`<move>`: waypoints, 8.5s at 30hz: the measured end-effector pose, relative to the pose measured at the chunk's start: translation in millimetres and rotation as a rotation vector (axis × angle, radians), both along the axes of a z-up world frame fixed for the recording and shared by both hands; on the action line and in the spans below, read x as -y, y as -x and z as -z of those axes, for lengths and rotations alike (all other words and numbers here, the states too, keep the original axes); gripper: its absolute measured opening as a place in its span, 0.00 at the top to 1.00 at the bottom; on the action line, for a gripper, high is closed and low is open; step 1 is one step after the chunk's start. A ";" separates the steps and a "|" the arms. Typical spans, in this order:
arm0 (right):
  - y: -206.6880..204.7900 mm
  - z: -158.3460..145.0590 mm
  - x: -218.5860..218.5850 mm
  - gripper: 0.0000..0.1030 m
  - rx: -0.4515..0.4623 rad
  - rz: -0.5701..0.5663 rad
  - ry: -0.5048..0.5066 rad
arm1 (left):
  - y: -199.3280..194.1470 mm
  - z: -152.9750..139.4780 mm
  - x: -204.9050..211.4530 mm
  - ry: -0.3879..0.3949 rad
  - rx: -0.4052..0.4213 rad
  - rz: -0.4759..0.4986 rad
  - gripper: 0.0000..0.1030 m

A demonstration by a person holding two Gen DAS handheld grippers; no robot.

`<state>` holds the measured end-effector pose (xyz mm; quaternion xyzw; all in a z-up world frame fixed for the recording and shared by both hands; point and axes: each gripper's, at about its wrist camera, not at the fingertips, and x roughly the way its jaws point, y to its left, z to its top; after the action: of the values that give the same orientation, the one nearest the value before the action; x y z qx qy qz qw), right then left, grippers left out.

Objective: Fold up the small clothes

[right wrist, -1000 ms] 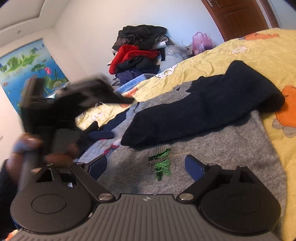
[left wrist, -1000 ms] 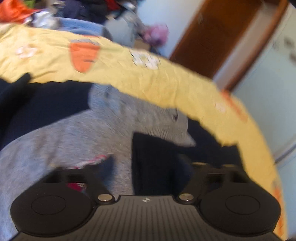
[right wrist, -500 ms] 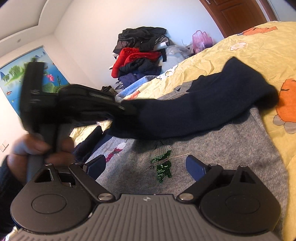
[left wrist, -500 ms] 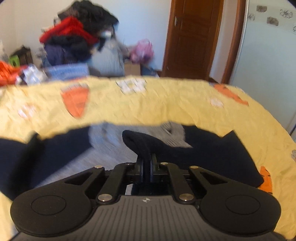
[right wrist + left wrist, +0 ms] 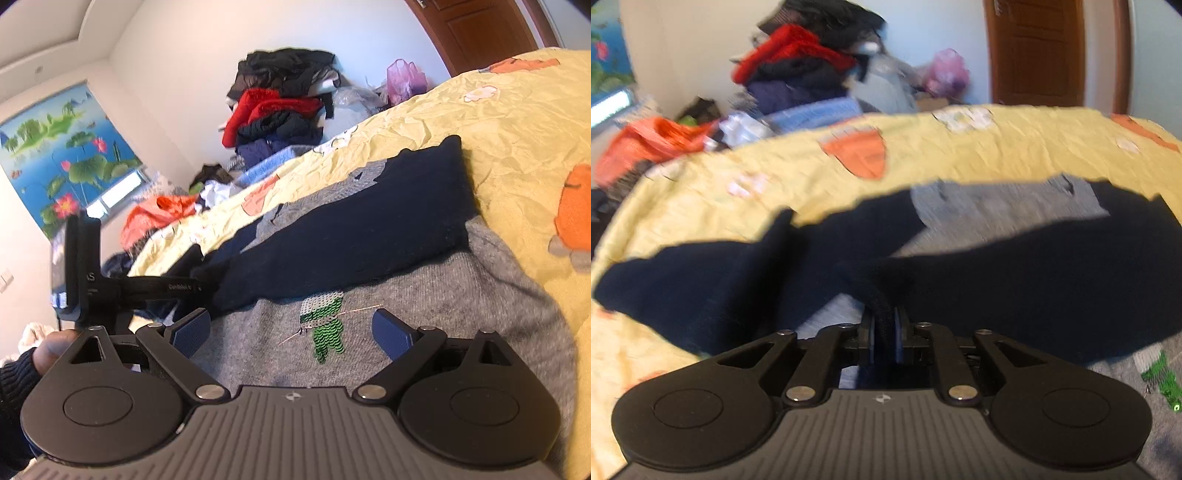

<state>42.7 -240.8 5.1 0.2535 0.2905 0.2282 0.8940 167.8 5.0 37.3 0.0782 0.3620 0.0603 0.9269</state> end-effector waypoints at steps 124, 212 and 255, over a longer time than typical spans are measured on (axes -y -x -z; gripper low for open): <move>-150.5 -117.0 -22.6 0.83 -0.113 -0.127 0.476 | 106.5 26.5 -43.1 0.378 0.068 0.187 0.01; 136.2 -26.0 -35.2 0.00 0.010 -0.164 0.551 | 269.6 -5.8 -44.7 0.259 0.027 0.228 0.00; 236.9 -13.4 -65.8 0.01 -0.033 -0.357 0.693 | 348.7 9.3 -8.0 0.172 -0.094 0.378 0.00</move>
<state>-194.2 -175.0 18.5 -0.1146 0.4041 0.2644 0.8681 -180.9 13.1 27.9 0.0679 0.3876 -0.1496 0.9071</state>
